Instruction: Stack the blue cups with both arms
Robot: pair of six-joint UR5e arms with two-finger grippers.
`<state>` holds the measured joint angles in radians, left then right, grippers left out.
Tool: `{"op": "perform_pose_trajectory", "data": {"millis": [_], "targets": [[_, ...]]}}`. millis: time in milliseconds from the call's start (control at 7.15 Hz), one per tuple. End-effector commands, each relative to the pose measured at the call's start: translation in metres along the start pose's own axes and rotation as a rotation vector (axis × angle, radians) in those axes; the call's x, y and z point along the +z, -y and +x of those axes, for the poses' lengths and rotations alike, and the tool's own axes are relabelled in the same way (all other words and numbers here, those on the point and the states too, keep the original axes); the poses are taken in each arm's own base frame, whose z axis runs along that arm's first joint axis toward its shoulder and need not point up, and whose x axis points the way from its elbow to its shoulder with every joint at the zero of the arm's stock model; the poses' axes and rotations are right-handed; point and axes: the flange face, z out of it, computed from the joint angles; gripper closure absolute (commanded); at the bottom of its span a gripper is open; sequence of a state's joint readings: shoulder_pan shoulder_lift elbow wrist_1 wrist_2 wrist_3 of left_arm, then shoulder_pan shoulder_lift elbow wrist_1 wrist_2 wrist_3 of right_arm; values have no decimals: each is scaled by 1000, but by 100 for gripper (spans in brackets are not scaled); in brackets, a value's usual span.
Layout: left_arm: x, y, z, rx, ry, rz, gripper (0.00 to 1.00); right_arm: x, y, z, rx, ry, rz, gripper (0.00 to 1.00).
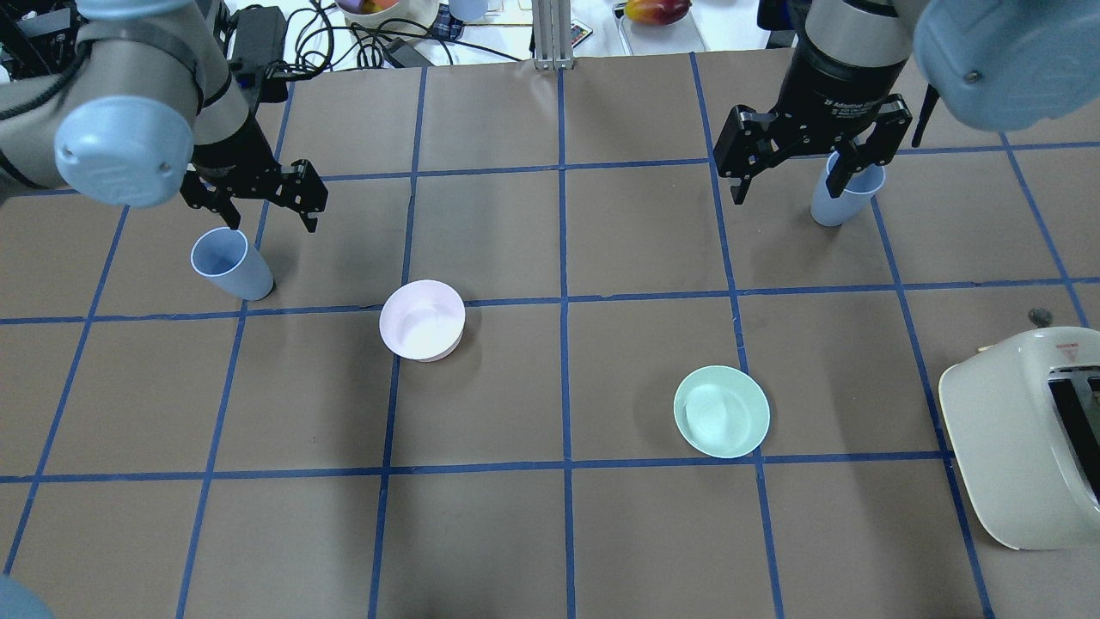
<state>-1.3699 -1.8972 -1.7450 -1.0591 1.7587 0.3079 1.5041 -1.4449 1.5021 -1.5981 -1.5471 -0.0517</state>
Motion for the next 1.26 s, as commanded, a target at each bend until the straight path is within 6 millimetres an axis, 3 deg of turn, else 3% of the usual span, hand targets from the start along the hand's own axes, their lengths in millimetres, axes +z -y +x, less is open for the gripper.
{"op": "perform_pose_trajectory", "data": {"millis": [0,140,280,419,839,1118], "targets": [[32,-5,-21,3,-2,-32,19,22,49,49,-77,-10,81,0],[33,-4,-21,-2,-1,-24,45,37,85,64,-132,-25,121,0],[35,-3,-20,-4,-1,-22,75,61,121,97,-148,-25,115,0],[36,-1,-21,-3,0,-13,97,81,149,128,-176,-33,115,0],[26,7,-25,-7,14,38,100,141,176,164,-227,-21,69,0],[2,20,-9,15,5,95,100,152,173,177,-229,-16,41,0]]}}
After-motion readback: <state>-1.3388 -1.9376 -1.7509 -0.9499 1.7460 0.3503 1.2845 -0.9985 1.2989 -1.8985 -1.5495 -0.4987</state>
